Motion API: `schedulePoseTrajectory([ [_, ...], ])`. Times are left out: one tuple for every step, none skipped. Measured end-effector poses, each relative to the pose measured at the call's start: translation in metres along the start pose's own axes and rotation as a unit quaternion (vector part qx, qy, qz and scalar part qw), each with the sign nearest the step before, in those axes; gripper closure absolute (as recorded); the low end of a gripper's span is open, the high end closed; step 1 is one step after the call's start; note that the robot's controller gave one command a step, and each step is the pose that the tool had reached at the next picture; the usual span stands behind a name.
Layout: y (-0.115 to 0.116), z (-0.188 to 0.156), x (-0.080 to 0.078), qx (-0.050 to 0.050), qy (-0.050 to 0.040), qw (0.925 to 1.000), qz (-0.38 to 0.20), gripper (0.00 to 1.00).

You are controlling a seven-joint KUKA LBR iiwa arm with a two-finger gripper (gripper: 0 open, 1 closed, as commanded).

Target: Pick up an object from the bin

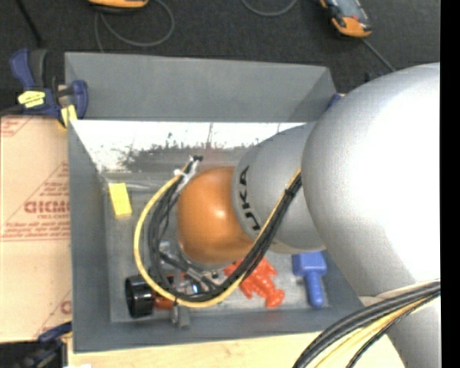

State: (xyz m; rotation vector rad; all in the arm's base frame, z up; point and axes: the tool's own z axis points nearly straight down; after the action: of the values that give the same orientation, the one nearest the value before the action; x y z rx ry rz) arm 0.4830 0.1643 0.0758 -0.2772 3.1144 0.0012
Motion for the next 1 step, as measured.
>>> schedulePoseTrajectory([
  [0.0089,0.0007,0.0016,0.000,-0.0046,0.9998,-0.021,1.00],
])
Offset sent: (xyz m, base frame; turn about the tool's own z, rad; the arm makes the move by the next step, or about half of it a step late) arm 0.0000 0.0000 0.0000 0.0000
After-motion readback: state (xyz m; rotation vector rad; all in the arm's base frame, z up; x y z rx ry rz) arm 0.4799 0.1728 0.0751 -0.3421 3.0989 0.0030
